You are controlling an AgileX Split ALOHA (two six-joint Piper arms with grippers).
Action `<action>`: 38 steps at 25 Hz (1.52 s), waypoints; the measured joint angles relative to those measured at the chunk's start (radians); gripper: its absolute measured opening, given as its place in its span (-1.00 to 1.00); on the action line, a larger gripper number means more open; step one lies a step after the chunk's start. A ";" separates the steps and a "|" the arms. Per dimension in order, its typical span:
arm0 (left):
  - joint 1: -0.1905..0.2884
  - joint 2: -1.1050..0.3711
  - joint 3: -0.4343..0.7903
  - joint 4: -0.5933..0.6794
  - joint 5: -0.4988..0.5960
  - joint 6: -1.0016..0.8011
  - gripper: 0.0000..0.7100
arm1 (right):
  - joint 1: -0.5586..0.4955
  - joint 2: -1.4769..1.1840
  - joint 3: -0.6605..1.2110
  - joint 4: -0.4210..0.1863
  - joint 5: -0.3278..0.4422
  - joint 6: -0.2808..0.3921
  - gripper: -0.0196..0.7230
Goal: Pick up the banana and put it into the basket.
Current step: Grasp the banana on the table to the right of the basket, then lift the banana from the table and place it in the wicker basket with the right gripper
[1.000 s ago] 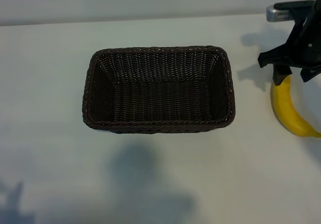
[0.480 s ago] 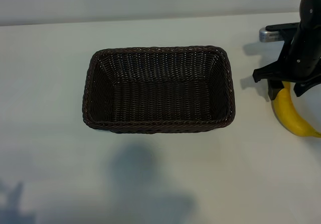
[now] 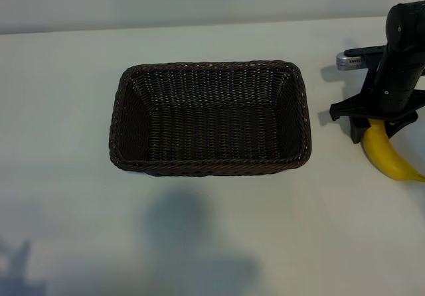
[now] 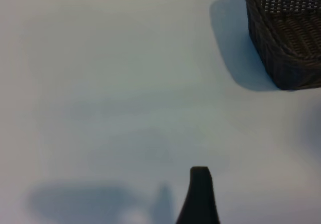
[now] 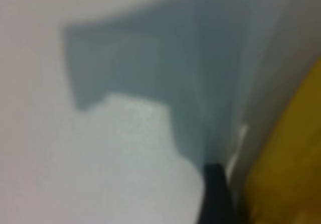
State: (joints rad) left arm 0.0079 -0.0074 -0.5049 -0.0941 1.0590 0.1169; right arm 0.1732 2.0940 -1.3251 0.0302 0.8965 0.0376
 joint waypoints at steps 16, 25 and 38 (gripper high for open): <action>0.000 0.000 0.000 0.000 0.000 0.000 0.72 | 0.000 -0.211 -0.103 -0.002 0.286 -0.052 0.17; 0.000 0.000 0.000 0.000 0.000 0.000 0.72 | 0.022 -0.219 -0.314 0.093 0.322 -0.160 0.17; 0.000 0.000 0.000 0.000 0.000 -0.002 0.72 | 0.352 -0.213 -0.355 -0.039 0.328 -0.659 0.17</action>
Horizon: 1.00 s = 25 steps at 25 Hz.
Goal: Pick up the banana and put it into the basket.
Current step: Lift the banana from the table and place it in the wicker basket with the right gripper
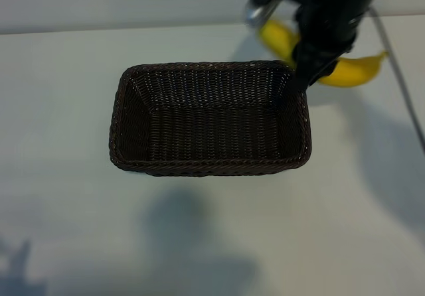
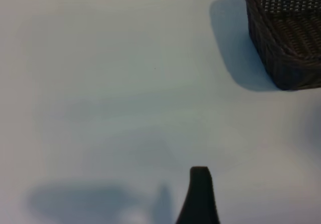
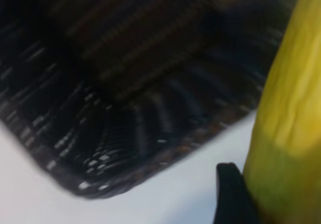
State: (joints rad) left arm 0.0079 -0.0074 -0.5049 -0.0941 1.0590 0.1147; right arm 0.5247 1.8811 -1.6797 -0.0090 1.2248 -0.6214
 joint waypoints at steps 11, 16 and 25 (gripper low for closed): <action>0.000 0.000 0.000 0.000 0.000 0.000 0.72 | 0.210 0.023 -0.007 -0.056 -0.072 -0.152 0.17; 0.000 0.000 0.000 0.000 0.000 0.001 0.72 | 0.226 0.134 -0.078 -0.046 -0.071 -0.150 0.17; 0.000 0.000 0.000 0.000 0.000 0.001 0.72 | 0.226 0.290 -0.193 0.009 -0.068 -0.147 0.17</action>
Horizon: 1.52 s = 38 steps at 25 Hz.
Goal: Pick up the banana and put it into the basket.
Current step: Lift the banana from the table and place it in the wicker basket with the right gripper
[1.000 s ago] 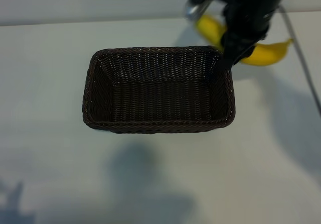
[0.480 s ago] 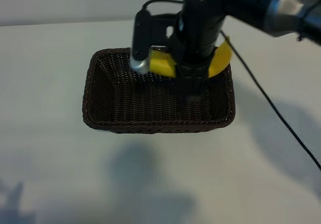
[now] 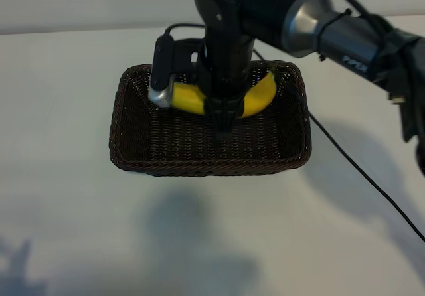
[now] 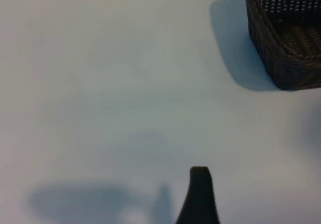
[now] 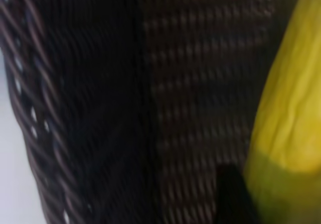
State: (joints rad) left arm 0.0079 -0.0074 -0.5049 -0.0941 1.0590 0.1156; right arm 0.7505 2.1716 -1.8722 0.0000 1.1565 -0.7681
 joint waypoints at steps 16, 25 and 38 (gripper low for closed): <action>0.000 0.000 0.000 0.000 0.000 0.001 0.72 | 0.001 0.062 0.000 0.014 -0.066 0.016 0.25; 0.000 0.000 0.000 0.000 0.000 0.001 0.72 | 0.001 0.062 -0.054 0.012 0.040 0.091 0.69; 0.000 0.000 0.000 0.000 0.000 0.001 0.72 | -0.045 -0.001 -0.217 -0.061 0.089 0.291 0.54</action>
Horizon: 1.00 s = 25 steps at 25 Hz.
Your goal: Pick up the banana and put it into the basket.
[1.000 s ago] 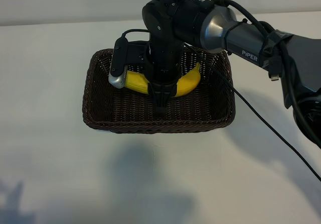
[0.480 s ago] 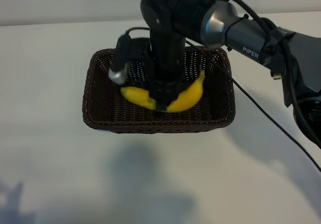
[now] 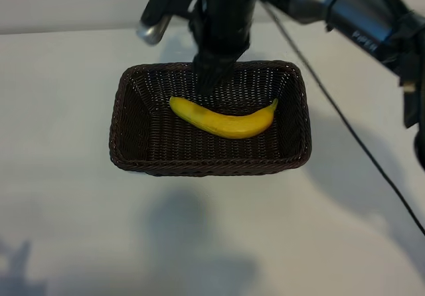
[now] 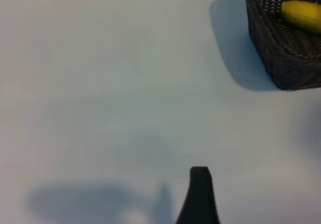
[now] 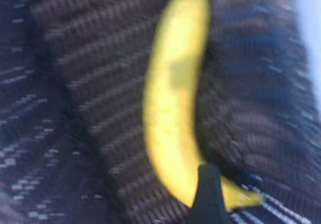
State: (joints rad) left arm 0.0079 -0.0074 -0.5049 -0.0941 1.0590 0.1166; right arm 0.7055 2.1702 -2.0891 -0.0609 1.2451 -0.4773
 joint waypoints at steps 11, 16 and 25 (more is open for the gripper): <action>0.000 0.000 0.000 0.000 0.000 0.000 0.72 | -0.282 -0.006 -0.002 0.120 -0.019 0.266 0.53; 0.000 0.000 0.000 0.000 0.000 0.000 0.72 | -0.413 -0.006 -0.002 0.136 -0.020 0.426 0.53; 0.000 0.000 0.000 0.000 0.000 -0.002 0.72 | -0.589 -0.009 0.022 0.136 -0.024 0.527 0.53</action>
State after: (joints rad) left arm 0.0079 -0.0074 -0.5049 -0.0941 1.0590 0.1146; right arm 0.1166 2.1613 -2.0673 0.0752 1.2206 0.0499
